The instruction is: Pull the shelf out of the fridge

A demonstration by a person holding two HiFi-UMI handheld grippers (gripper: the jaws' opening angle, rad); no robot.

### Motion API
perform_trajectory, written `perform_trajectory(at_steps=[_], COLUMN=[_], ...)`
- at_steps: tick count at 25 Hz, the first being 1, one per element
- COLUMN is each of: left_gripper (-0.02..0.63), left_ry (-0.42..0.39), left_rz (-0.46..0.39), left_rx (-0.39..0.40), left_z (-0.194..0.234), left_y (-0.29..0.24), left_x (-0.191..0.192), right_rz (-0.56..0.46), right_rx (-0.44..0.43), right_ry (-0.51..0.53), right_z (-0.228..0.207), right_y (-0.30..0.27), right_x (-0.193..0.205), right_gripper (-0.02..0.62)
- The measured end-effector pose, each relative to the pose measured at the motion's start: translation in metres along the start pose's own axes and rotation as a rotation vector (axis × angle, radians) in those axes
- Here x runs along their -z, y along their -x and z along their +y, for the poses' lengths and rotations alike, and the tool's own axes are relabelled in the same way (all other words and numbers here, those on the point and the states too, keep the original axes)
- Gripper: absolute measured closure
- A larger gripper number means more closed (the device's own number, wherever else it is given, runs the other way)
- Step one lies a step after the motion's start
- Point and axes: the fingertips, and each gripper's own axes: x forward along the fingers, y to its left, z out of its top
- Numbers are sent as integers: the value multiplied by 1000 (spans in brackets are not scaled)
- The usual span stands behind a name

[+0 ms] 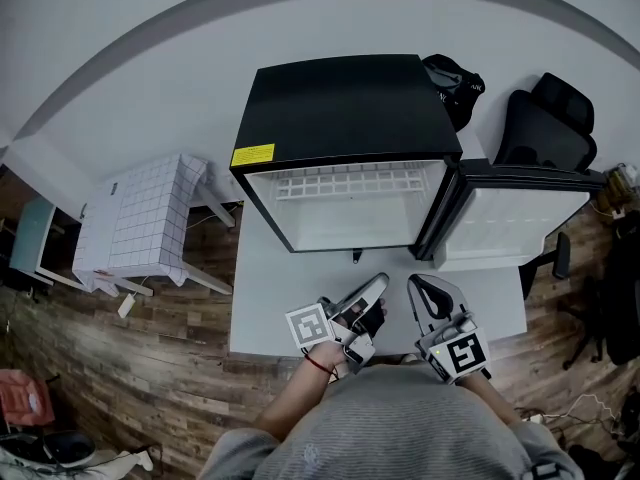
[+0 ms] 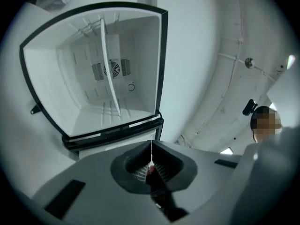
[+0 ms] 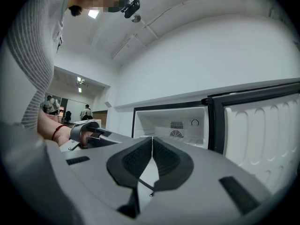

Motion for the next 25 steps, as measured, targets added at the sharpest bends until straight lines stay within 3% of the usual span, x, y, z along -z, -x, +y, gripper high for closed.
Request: perform_trajectory(at_steps=[4,7,14,19,23,25], left_gripper=[595,595,594,592,506,495], left_ry=[38,70,90,84,82,59], left_rz=[60,62,-7,-49,-78,-83], left_rx=[5,-6,23,-1,-49,-98], left_z=[6,14,29,40,55,69], left_y=[-14,-21,-29,-38,-47,-47], left_x=[-1,-10,-47,-70,-85,-94], right_rz=[-6,45,30,6,8,7], right_rx=[-29,-10,23,27,25,27], right_ry=[-1,23,60,63,61,62], right_z=[-2,-8,-17,-12,-11,-12], right_y=[-6,-10,-23,-24,-23,-22], right_x=[-2,3,10,6,7,6], right_gripper=[581,581,581,581,581,581])
